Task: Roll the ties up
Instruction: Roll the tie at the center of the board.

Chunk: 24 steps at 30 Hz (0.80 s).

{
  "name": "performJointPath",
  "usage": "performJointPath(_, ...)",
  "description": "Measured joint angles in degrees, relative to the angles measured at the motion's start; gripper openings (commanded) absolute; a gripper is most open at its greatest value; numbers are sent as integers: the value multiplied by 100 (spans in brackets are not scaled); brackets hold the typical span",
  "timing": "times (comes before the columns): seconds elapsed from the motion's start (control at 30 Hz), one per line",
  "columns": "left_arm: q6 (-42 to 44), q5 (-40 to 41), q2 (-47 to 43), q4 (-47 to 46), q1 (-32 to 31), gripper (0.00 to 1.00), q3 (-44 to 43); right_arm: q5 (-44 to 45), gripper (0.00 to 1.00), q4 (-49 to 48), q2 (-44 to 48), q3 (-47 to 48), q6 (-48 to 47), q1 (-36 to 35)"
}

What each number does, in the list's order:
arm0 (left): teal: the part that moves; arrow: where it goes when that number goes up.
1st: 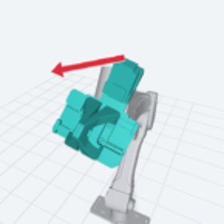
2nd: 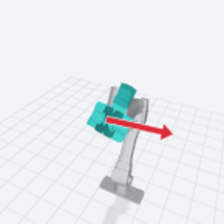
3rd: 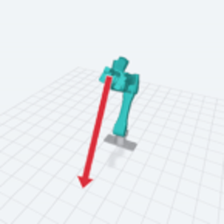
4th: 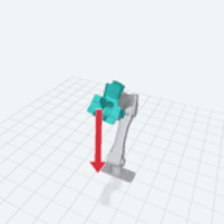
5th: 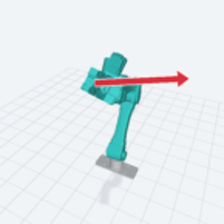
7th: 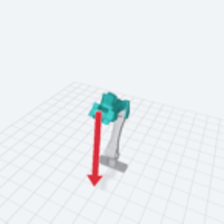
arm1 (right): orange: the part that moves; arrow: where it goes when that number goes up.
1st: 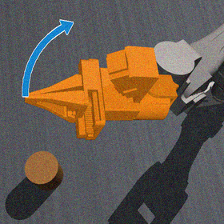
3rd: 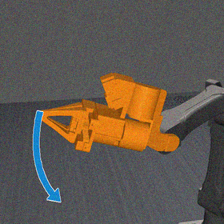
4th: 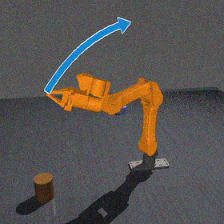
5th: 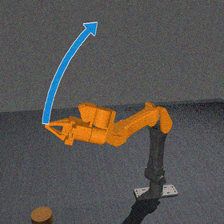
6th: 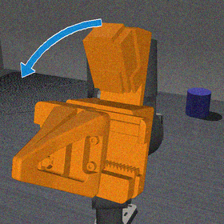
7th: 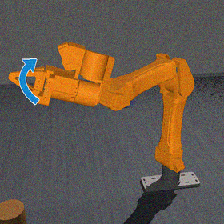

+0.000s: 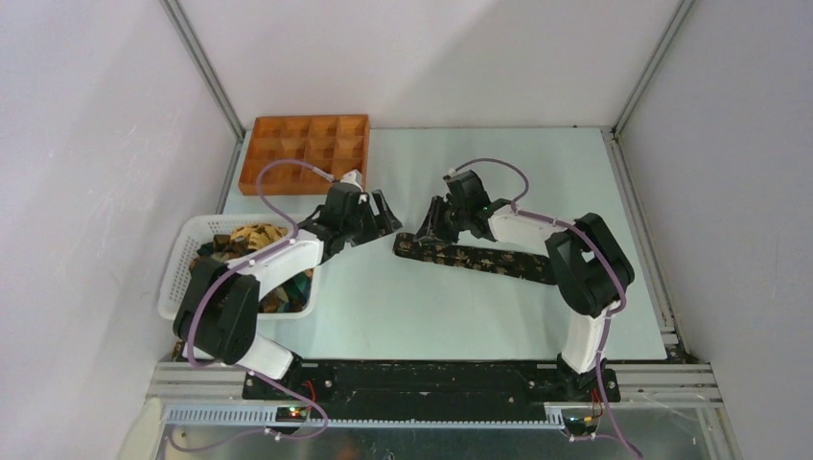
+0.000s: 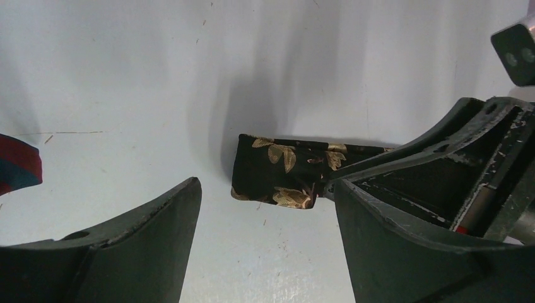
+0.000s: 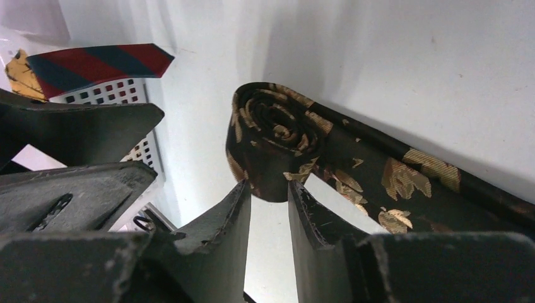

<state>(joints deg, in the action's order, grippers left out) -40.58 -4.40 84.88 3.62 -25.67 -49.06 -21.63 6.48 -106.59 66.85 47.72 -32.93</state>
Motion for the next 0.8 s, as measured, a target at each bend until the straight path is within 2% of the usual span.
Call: performJointPath(0.8,-15,-83,321,-188,-11,81,96,-11,29,-232,-155,2,138,-42)
